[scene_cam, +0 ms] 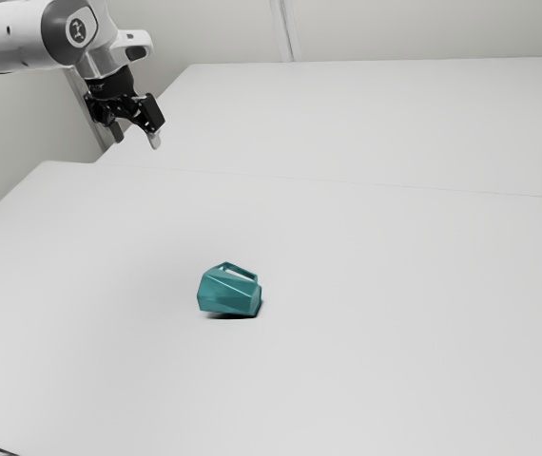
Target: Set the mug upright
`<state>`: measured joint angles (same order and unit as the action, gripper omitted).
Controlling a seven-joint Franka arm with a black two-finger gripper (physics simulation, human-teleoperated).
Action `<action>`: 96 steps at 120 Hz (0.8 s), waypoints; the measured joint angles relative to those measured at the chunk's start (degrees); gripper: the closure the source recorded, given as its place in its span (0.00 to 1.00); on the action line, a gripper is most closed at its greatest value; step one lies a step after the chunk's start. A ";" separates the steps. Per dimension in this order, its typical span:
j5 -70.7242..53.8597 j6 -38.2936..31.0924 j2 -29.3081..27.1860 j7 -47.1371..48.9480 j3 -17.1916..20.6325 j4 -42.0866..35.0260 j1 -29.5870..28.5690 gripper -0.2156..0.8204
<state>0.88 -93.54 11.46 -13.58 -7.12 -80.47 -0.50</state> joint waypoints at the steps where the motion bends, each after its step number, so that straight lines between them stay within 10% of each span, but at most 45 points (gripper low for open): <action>1: 0.01 0.00 0.00 0.02 0.00 0.00 0.00 0.21; 96: 21.12 -1.11 -4.62 -5.87 -4.66 -16.11 -2.10 0.21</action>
<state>21.99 -94.66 6.85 -19.45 -11.78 -96.58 -2.60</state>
